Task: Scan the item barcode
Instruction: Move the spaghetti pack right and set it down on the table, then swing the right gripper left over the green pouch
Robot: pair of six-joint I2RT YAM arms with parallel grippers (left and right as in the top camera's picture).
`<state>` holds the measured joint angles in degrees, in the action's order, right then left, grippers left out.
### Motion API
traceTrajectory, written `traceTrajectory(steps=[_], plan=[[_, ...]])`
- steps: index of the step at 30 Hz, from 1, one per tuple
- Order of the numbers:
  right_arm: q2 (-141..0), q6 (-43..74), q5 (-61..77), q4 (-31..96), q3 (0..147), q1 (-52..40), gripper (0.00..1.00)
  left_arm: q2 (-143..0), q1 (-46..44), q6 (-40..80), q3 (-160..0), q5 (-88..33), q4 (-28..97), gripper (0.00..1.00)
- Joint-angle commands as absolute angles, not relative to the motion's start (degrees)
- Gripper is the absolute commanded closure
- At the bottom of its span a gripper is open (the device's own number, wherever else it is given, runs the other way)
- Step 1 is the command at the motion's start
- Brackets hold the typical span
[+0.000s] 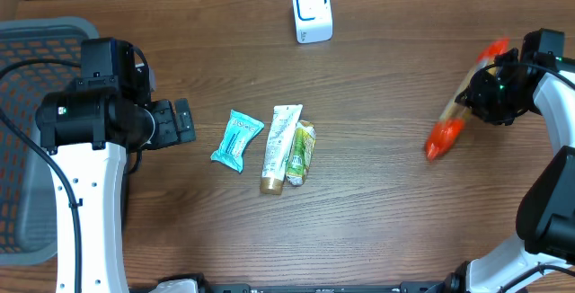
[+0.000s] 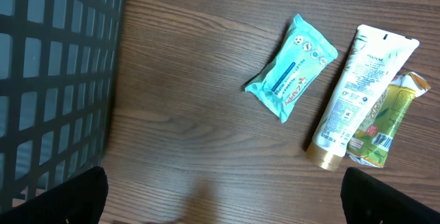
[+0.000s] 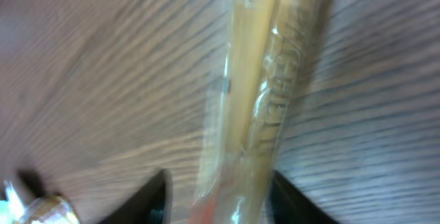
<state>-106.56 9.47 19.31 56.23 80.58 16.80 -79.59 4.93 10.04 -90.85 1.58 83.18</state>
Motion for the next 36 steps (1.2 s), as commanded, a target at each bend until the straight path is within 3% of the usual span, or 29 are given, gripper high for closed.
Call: traceTrajectory(steps=[1,8,9,11,20,24,29,36], plan=[[-104.53,8.51,22.87,58.46,83.44,17.12,0.31,-79.77,5.23,8.78,-91.59,1.91,83.33,0.01],[-104.47,0.99,37.28,70.91,95.57,15.46,0.26,-79.77,5.23,8.78,-91.59,1.91,83.33,0.00],[-104.47,0.91,39.00,71.50,96.62,14.46,0.21,-79.77,5.23,8.75,-91.59,1.91,83.33,0.00],[-104.47,1.02,42.04,70.87,97.21,11.03,0.00,-79.77,5.23,8.78,-91.59,1.91,83.33,0.01],[-106.26,11.68,41.21,58.24,93.56,-10.92,0.00,-79.77,5.23,8.78,-91.59,1.91,83.33,0.00],[-107.98,22.81,27.42,56.18,93.27,-20.99,0.14,-79.77,5.23,8.78,-91.59,1.91,83.33,0.01],[-111.39,34.74,8.97,56.80,93.27,-32.27,0.18,-79.77,5.23,8.78,-91.59,1.91,83.33,0.01],[-121.30,37.69,13.13,60.80,93.27,-38.24,0.23,-79.77,5.23,8.78,-91.59,1.91,83.33,0.00]])
